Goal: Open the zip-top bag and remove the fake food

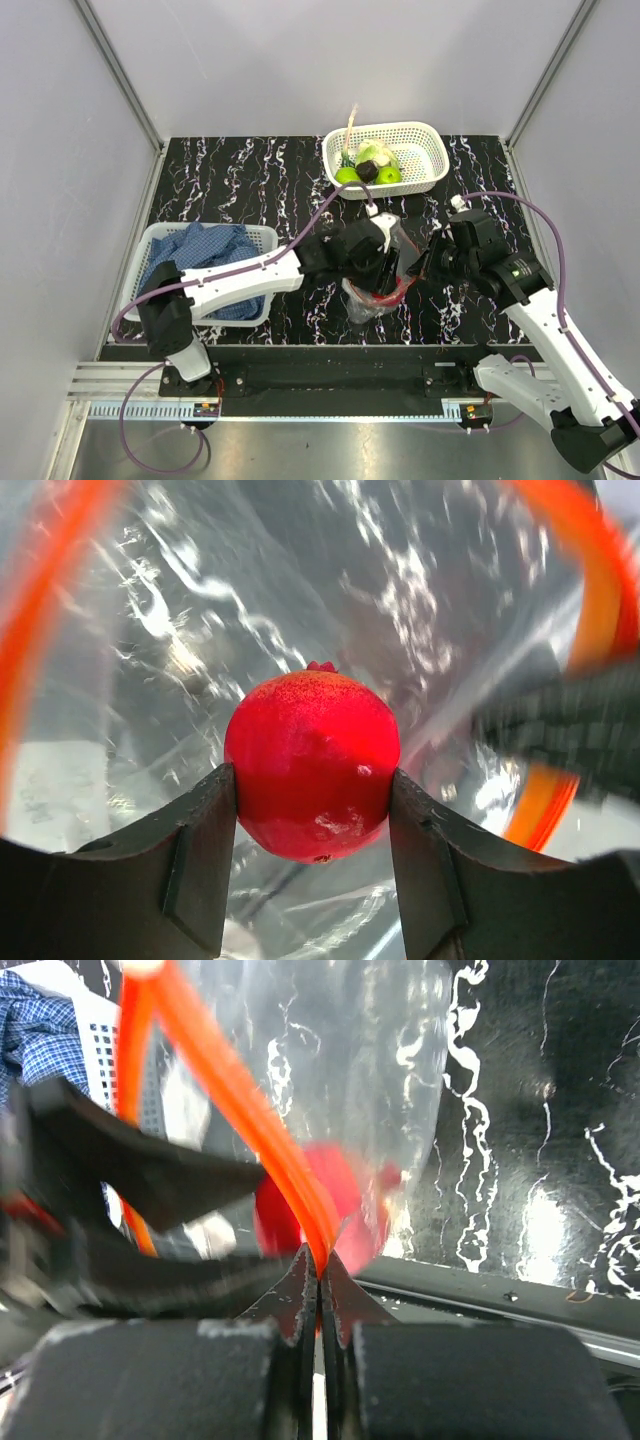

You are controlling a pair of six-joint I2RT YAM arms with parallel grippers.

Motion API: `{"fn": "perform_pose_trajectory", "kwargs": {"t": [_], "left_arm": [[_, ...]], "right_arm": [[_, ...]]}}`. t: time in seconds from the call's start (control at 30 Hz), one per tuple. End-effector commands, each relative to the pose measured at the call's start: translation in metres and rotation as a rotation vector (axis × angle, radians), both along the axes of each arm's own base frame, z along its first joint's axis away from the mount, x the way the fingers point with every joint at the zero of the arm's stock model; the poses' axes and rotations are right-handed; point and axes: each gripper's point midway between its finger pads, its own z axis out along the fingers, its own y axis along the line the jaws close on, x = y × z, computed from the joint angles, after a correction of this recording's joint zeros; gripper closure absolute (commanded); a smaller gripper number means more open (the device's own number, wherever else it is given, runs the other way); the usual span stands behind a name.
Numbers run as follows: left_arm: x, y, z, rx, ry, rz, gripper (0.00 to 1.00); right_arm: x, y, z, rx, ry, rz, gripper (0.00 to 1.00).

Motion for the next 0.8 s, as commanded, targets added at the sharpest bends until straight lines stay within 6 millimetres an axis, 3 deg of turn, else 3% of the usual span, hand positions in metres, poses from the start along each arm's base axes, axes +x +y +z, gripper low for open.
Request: {"fn": "perform_pose_trajectory", "kwargs": {"t": [0.0,0.13,0.3,0.47,0.67,0.77], "left_arm": [[-0.035,0.002,0.022,-0.059,0.004,-0.095,1.0],[-0.031,0.009,0.054,-0.124,-0.061,-0.059,1.0],[-0.01,0.014,0.119,-0.218,-0.236,-0.019,1.0],[0.003,0.011,0.162,-0.343,-0.352,-0.031,1.0],[0.04,0.012,0.194,-0.518,-0.391,0.005,1.0],[0.076,0.016,0.213,-0.643,-0.408,0.086,1.0]], "right_arm": [[0.012,-0.006,0.014,-0.045,-0.065,-0.009,1.0],[0.009,-0.005,0.005,-0.058,-0.048,0.025,1.0],[-0.003,-0.004,-0.008,-0.052,-0.017,0.061,1.0],[-0.002,-0.01,-0.006,-0.082,-0.026,0.049,1.0],[-0.004,-0.019,-0.004,-0.118,-0.032,0.029,1.0],[-0.008,-0.02,-0.006,-0.119,-0.026,0.036,1.0]]}}
